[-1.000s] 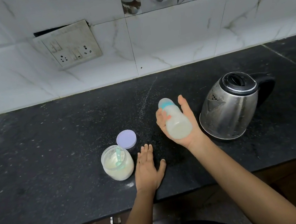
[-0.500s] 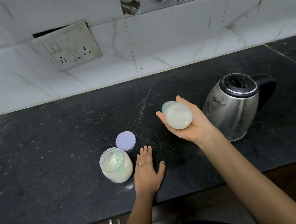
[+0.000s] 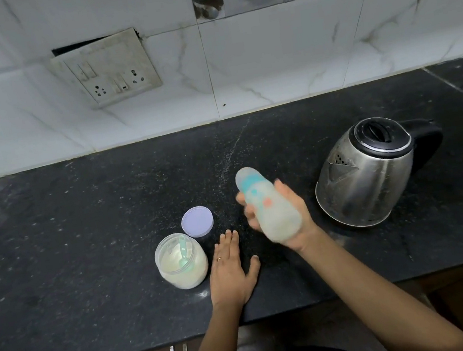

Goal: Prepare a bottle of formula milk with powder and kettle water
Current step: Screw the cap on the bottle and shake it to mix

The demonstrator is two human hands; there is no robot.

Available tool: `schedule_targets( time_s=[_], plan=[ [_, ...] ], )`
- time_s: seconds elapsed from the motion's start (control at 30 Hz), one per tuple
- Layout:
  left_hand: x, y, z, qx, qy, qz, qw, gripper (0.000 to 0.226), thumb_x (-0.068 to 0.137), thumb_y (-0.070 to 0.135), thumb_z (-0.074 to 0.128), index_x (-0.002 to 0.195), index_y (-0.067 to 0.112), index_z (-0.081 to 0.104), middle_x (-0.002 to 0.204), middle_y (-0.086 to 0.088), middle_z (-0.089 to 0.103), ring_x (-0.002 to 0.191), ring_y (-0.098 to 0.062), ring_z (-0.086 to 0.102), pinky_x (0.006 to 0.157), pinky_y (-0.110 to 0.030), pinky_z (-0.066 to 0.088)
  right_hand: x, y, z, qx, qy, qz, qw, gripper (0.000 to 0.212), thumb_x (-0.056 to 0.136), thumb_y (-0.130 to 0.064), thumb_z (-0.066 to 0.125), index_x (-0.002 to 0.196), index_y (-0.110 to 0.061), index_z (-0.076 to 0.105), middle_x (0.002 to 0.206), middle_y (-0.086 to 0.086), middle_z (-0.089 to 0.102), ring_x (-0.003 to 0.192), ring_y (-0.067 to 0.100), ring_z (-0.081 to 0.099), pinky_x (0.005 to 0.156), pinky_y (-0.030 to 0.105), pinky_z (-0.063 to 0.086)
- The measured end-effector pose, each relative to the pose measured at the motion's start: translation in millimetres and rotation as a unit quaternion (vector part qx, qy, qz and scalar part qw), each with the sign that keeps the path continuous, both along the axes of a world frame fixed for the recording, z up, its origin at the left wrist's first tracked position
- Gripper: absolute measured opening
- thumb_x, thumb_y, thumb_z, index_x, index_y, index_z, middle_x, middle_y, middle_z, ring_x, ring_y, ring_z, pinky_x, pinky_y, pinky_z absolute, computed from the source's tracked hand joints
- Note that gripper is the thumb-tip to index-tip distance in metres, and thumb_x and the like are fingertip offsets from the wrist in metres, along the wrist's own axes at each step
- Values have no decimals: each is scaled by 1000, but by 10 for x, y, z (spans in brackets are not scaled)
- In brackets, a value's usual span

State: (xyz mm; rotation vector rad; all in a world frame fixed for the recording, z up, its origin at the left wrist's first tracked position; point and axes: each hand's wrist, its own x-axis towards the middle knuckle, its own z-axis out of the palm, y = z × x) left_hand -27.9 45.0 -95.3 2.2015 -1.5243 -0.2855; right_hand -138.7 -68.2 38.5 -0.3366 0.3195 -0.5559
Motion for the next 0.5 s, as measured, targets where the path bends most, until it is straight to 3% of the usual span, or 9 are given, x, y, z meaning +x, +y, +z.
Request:
schedule_targets(
  time_s=[0.07, 0.17, 0.2, 0.3, 0.4, 0.47, 0.5],
  plan=[
    [5, -2, -1, -3, -2, 0, 1000, 77, 87, 57, 31, 152, 16, 20, 159, -3, 20, 148, -13, 10, 119, -25, -3, -16, 40, -56, -74, 8, 16, 997, 96, 65, -29, 86, 139, -8, 29, 111, 18, 63, 85, 27, 66, 69, 42, 58],
    [13, -8, -1, -1, -4, 3, 1000, 73, 91, 51, 40, 152, 16, 20, 159, -2, 18, 148, -12, 8, 118, -23, -5, -57, -26, -222, 0, 7, -1, 1000, 98, 50, -26, 95, 129, 2, 44, 106, 23, 65, 86, 30, 69, 71, 43, 59],
    [11, -5, -2, 1, -1, 2, 1000, 72, 92, 50, 42, 152, 16, 20, 160, -2, 18, 148, -12, 7, 117, -23, -6, -74, -23, -242, 27, -39, 16, 999, 94, 56, -24, 92, 131, 2, 40, 108, 24, 62, 87, 31, 68, 72, 44, 59],
    [7, -6, 0, -1, 2, 3, 1000, 73, 90, 51, 40, 152, 17, 21, 160, 0, 19, 148, -11, 7, 117, -21, -7, -116, -57, -244, -6, -1, 3, 1000, 87, 74, -22, 81, 136, -7, 22, 117, 21, 56, 90, 31, 63, 72, 45, 57],
    [7, -9, -1, 0, -2, 6, 1000, 74, 89, 53, 37, 152, 16, 21, 159, -1, 19, 148, -12, 8, 116, -20, -8, -103, -104, -234, 27, -23, -51, 998, 84, 59, -22, 91, 126, -1, 45, 109, 24, 62, 91, 32, 67, 74, 44, 57],
    [4, -10, 5, 4, 0, 5, 1000, 74, 89, 52, 37, 152, 17, 21, 160, 0, 18, 148, -11, 7, 116, -19, -9, -179, -77, -332, 98, -127, -16, 987, 79, 68, -20, 86, 129, 2, 42, 114, 25, 57, 96, 34, 65, 78, 45, 58],
    [4, -10, 5, 3, 2, 4, 1000, 73, 90, 51, 39, 152, 17, 20, 160, 0, 17, 148, -11, 7, 116, -19, -9, -235, -109, -301, 81, -44, -17, 996, 77, 77, -22, 80, 133, 1, 33, 118, 24, 53, 97, 32, 63, 79, 43, 58]
  ],
)
